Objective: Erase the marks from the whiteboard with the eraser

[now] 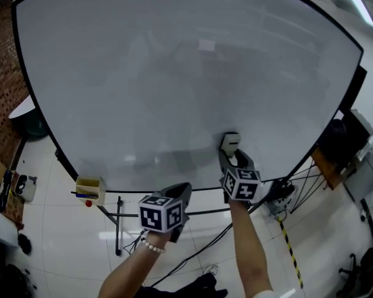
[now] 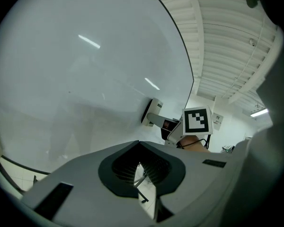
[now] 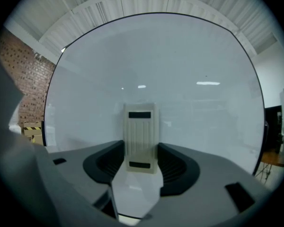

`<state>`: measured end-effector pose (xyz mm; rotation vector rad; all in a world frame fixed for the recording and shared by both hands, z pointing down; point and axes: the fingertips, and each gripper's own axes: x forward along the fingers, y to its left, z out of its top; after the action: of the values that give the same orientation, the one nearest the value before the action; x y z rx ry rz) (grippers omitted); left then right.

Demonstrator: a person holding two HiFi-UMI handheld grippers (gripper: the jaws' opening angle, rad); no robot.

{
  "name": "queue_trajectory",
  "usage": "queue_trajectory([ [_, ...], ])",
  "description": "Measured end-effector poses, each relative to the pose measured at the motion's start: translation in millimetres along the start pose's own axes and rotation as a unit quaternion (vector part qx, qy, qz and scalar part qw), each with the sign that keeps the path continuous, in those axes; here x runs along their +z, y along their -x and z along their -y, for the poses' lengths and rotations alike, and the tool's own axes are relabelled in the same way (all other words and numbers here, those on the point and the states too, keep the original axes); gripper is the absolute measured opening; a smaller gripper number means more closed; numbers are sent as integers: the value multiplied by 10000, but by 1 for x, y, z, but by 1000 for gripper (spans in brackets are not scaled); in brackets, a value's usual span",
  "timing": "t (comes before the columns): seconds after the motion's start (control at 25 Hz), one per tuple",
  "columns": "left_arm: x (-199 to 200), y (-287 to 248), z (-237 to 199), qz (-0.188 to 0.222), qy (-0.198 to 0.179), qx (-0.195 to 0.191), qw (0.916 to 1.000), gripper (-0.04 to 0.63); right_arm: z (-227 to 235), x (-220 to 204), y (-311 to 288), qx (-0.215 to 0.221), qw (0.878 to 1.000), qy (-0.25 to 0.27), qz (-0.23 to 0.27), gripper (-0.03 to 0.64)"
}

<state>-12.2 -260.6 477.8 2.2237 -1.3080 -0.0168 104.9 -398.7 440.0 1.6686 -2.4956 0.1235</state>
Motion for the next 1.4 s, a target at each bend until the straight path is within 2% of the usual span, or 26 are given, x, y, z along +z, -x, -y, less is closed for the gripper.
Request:
queue_trajectory([
  [0.24, 4, 55, -44, 59, 28, 71, 10000, -12, -63, 4, -7, -85, 10000, -28, 43, 252],
  [0.44, 16, 106, -96, 132, -44, 145, 9998, -12, -136, 11, -16, -35, 9999, 5, 95, 252],
  [0.8, 31, 187, -165, 97, -93, 113, 9998, -12, -256, 21, -27, -16, 9999, 101, 124, 251],
  [1.0, 43, 221, -192, 134, 14, 190, 9997, -12, -307, 24, -30, -10, 9998, 149, 106, 252],
  [1.16, 54, 242, -212, 197, 21, 254, 9995, -12, -356, 23, -35, 184, 9995, 258, 82, 252],
  [1.4, 58, 272, -242, 306, 136, 426, 9985, -12, -410, 22, -41, 37, 9994, 279, 220, 252],
])
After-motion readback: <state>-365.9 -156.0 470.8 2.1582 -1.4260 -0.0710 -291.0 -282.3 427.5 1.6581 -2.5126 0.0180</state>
